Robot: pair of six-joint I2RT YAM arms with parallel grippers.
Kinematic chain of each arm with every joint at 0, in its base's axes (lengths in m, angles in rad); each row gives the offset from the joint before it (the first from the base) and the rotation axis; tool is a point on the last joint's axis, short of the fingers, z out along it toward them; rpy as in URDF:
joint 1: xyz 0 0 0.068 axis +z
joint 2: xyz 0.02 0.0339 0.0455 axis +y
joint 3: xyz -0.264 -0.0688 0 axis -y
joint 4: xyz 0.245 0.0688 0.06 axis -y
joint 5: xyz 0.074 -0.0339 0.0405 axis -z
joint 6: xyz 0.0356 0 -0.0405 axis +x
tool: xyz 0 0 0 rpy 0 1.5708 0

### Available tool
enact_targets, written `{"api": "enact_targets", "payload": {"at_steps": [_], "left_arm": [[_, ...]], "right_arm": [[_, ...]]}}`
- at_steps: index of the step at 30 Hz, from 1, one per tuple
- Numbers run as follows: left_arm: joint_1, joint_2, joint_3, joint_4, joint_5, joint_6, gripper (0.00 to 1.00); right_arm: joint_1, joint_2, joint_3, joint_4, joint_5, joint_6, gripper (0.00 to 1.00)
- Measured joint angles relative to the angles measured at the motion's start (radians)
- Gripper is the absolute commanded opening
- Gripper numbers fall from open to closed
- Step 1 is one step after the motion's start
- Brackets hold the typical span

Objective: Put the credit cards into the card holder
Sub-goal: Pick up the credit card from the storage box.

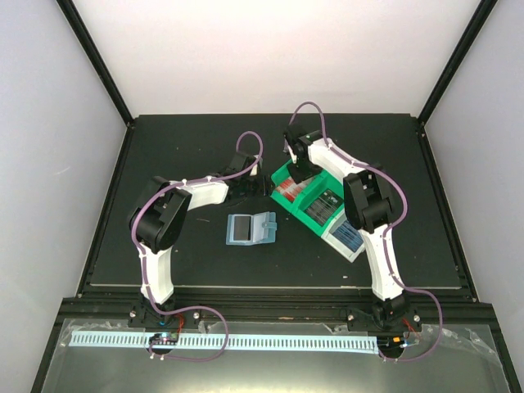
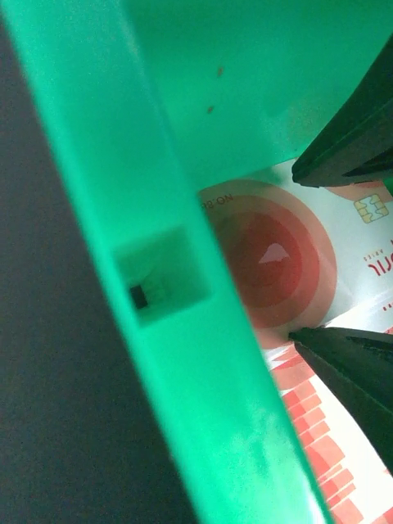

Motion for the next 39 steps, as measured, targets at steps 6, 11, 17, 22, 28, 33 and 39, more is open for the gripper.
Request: {"api": "enact_targets", "payload": {"at_steps": [6,11,17,22,28,33,39], "left_arm": [[0.0,0.0,0.002,-0.003,-0.001,0.0,0.65],[0.0,0.0,0.002,-0.003,-0.002,0.0,0.65],[0.0,0.0,0.002,-0.003,-0.006,-0.002,0.65],[0.0,0.001,0.002,-0.003,-0.008,-0.004,0.65],[0.0,0.001,0.002,-0.002,-0.01,-0.007,0.65],[0.0,0.001,0.002,-0.002,-0.012,-0.008,0.65],[0.0,0.001,0.003,-0.003,-0.013,-0.009,0.65]], "right_arm": [[0.003,-0.002,-0.006,0.033,0.003,-0.043,0.45],[0.011,-0.002,-0.006,0.035,0.018,-0.048,0.41],[0.022,-0.002,-0.012,0.047,0.043,-0.047,0.36],[0.027,-0.024,-0.051,0.085,0.055,-0.05,0.35],[0.029,-0.044,-0.064,0.101,0.065,-0.065,0.33],[0.029,-0.076,-0.076,0.118,0.096,-0.069,0.31],[0.021,-0.098,-0.094,0.153,0.146,-0.076,0.23]]}}
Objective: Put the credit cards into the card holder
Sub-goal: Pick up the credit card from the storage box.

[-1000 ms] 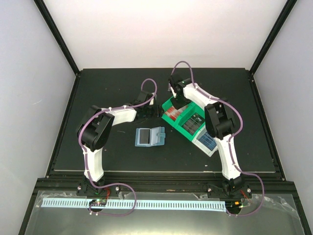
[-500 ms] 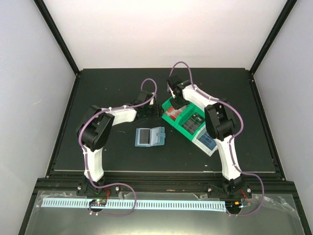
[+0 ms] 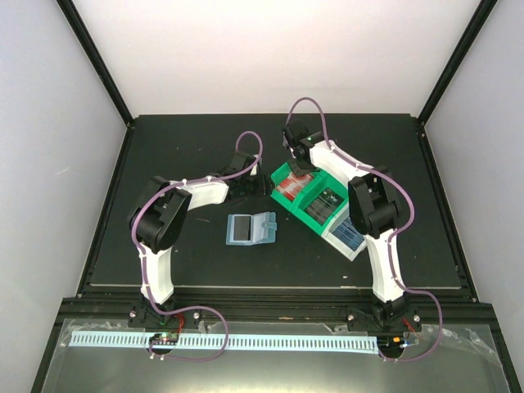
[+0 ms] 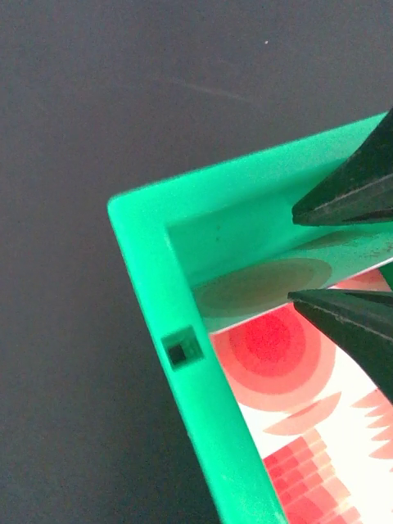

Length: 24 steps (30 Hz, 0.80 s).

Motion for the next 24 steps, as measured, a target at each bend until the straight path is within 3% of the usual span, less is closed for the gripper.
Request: {"api": "enact_targets", "payload": {"at_steps": [10,24], "left_arm": [[0.0,0.0,0.0,0.001,0.0,-0.001,0.65],[-0.001,0.006,0.005,0.005,0.001,-0.002,0.65]], "right_arm": [[0.005,-0.003,-0.032,0.052,0.05,-0.039,0.14],[0.017,-0.003,-0.157,0.154,0.132,-0.184,0.18]]}}
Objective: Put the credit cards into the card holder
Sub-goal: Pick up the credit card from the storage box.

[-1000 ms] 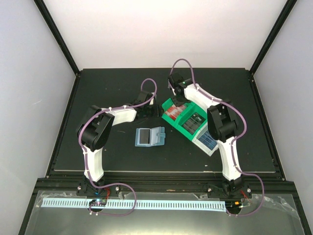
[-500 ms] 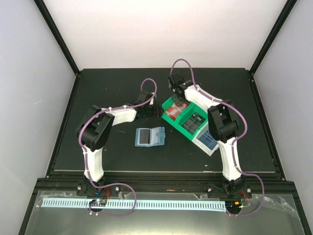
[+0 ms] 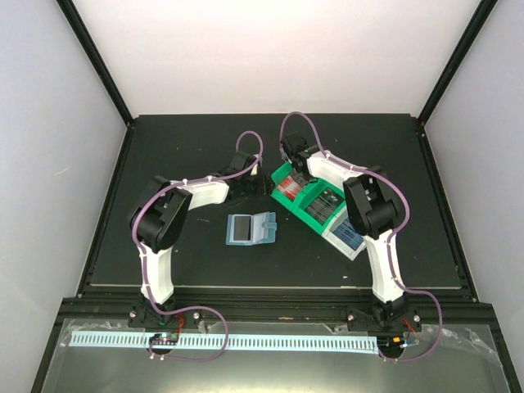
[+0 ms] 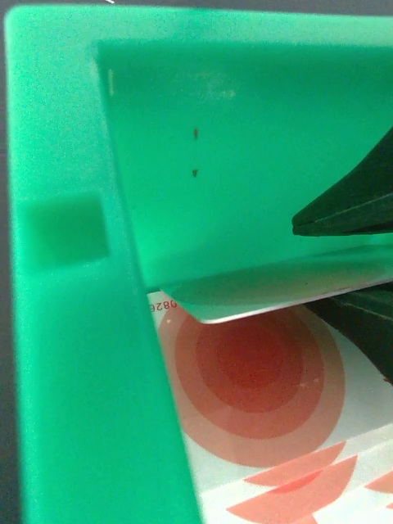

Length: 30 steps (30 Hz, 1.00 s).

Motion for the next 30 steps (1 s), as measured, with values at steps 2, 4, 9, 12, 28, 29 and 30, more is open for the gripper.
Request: {"api": "enact_targets", "payload": {"at_steps": [2,4,9,12,28,29,30], "left_arm": [[0.0,0.0,0.0,0.0,0.0,0.0,0.65],[0.0,0.0,0.0,0.0,0.0,0.0,0.65],[0.0,0.0,0.001,-0.003,0.001,0.001,0.68],[0.001,-0.003,0.002,-0.006,0.0,0.003,0.71],[0.011,-0.372,-0.033,-0.178,0.126,0.073,0.84],[0.012,-0.418,-0.059,-0.172,0.14,0.068,0.84],[0.013,-0.467,-0.092,-0.164,0.156,0.061,0.85]], "right_arm": [[0.002,0.0,-0.003,0.007,0.006,-0.013,0.13],[0.002,0.0,-0.004,0.012,0.008,-0.021,0.05],[0.0,-0.008,-0.008,0.023,-0.003,-0.022,0.01],[-0.003,-0.038,-0.01,0.024,-0.029,-0.011,0.01],[-0.032,-0.61,-0.207,0.106,-0.375,0.256,0.01],[-0.032,-0.649,-0.253,0.121,-0.435,0.296,0.01],[-0.032,-0.681,-0.293,0.132,-0.487,0.33,0.01]]}}
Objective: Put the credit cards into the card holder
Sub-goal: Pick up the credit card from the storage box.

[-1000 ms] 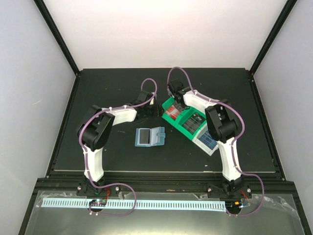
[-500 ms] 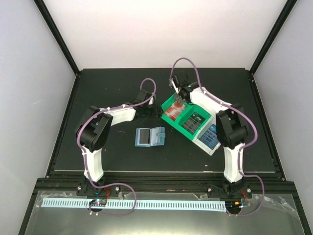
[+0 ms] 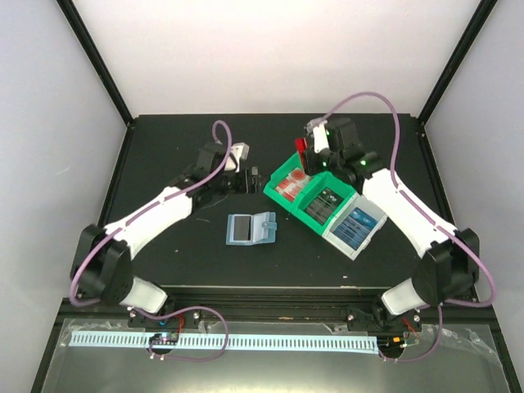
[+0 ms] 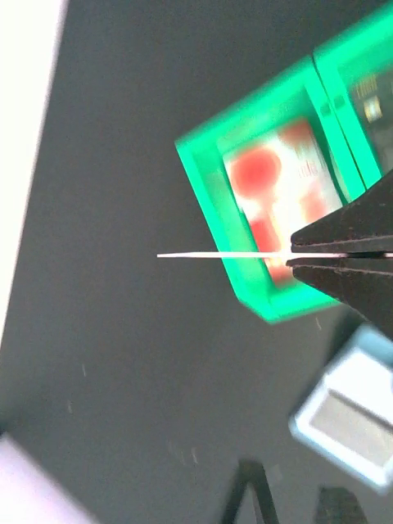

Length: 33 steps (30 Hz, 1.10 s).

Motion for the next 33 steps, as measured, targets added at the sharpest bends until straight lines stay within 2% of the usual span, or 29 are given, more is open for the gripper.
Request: {"api": "enact_targets", "payload": {"at_steps": [3,6,12,14,18,22,26,31,32,33], "left_arm": [[0.004,-0.11,-0.089,0.007,0.05,-0.021,0.85],[0.004,-0.224,-0.195,0.011,0.116,-0.045,0.84],[0.004,-0.391,-0.329,0.037,0.259,-0.095,0.8],[0.004,-0.426,-0.367,0.06,0.299,-0.132,0.72],[0.004,-0.465,-0.425,0.105,0.338,-0.232,0.51],[0.004,-0.48,-0.43,0.16,0.367,-0.325,0.43],[0.004,-0.495,-0.441,0.237,0.378,-0.403,0.35],[0.005,-0.5,-0.444,0.309,0.408,-0.472,0.03],[0.005,-0.5,-0.445,0.324,0.415,-0.476,0.02],[0.005,-0.5,-0.445,0.335,0.42,-0.48,0.02]], "right_arm": [[0.0,-0.08,-0.132,0.068,-0.165,0.117,0.01],[0.002,-0.137,-0.284,0.211,-0.349,0.28,0.01],[0.05,-0.16,-0.558,0.645,-0.648,0.642,0.01],[0.079,-0.159,-0.581,0.721,-0.692,0.706,0.01],[0.138,-0.158,-0.625,0.944,-0.778,0.863,0.01],[0.143,-0.148,-0.679,1.087,-0.8,0.973,0.01],[0.151,-0.142,-0.694,1.16,-0.828,1.036,0.01],[0.152,-0.141,-0.695,1.201,-0.844,1.066,0.02],[0.152,-0.138,-0.695,1.204,-0.844,1.067,0.04],[0.152,-0.135,-0.695,1.205,-0.844,1.069,0.11]]}}
